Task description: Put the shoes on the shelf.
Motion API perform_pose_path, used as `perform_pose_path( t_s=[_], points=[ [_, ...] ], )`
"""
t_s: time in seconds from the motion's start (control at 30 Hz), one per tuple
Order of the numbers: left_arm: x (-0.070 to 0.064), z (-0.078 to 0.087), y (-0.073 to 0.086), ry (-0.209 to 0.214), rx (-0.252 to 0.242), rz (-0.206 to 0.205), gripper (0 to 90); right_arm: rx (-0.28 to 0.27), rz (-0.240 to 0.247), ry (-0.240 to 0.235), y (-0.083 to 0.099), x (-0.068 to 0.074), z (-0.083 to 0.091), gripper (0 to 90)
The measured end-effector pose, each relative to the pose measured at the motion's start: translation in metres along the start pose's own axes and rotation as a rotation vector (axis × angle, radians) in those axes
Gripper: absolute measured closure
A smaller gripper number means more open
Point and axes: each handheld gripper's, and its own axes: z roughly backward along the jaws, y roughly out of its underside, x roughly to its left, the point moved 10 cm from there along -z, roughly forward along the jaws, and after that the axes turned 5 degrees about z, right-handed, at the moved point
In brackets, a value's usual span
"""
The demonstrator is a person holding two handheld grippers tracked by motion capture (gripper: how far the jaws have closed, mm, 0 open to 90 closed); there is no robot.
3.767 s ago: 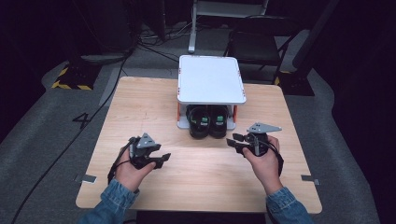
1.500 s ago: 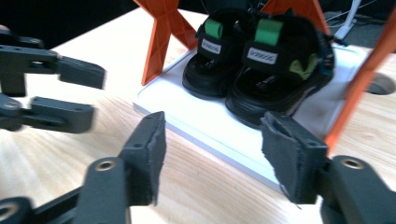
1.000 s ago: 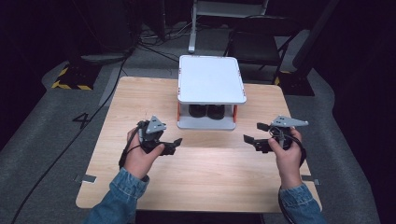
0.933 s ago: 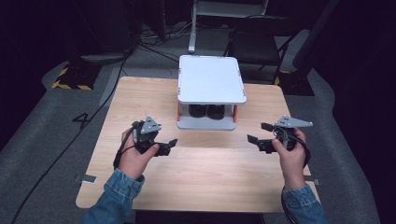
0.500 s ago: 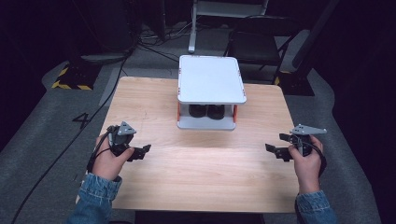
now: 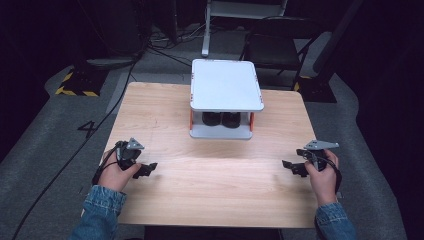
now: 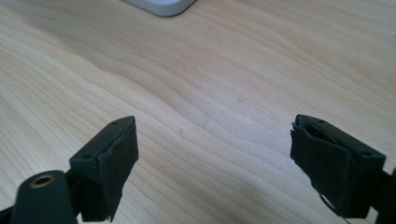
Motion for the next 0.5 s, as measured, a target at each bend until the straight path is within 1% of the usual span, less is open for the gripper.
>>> perform_pose_path(
  t_s=[0.03,0.07,0.17,0.2,0.27,0.3,0.37,0.4,0.43,0.47,0.5],
  points=[
    [0.002,-0.002,0.001,-0.005,-0.006,0.004,17.5,0.001,0.007,-0.003,0.001,0.001,-0.004,15.8],
    [0.005,-0.004,0.002,-0.014,-0.007,-0.007,17.5,0.006,0.018,-0.005,0.003,0.002,-0.008,15.8],
    [0.010,-0.009,0.004,-0.034,-0.027,0.004,17.4,0.002,0.038,-0.006,0.003,0.005,-0.017,15.8],
    [0.012,-0.012,0.006,-0.048,-0.021,0.007,17.3,-0.001,0.040,-0.006,0.003,0.006,-0.019,15.7],
    [0.016,-0.016,0.007,-0.093,-0.008,0.006,17.3,0.001,0.042,0.000,0.004,0.007,-0.024,15.7],
    [0.018,-0.018,0.007,-0.107,-0.006,0.007,17.3,0.007,0.046,0.007,0.005,0.008,-0.026,15.6],
    [0.018,-0.021,0.006,-0.093,-0.018,0.034,15.8,0.022,0.059,0.027,0.007,0.008,-0.031,15.5],
    [0.019,-0.021,0.006,-0.096,-0.021,0.040,15.8,0.026,0.063,0.036,0.008,0.008,-0.033,15.5],
    [0.019,-0.022,0.005,-0.088,-0.025,0.054,15.6,0.029,0.055,0.040,0.008,0.008,-0.035,14.4],
    [0.020,-0.023,0.005,-0.082,-0.034,0.049,14.6,0.025,0.040,0.040,0.008,0.008,-0.037,13.2],
    [0.020,-0.025,0.004,-0.076,-0.042,0.047,12.5,0.018,0.011,0.045,0.008,0.008,-0.039,9.3]
  ],
)
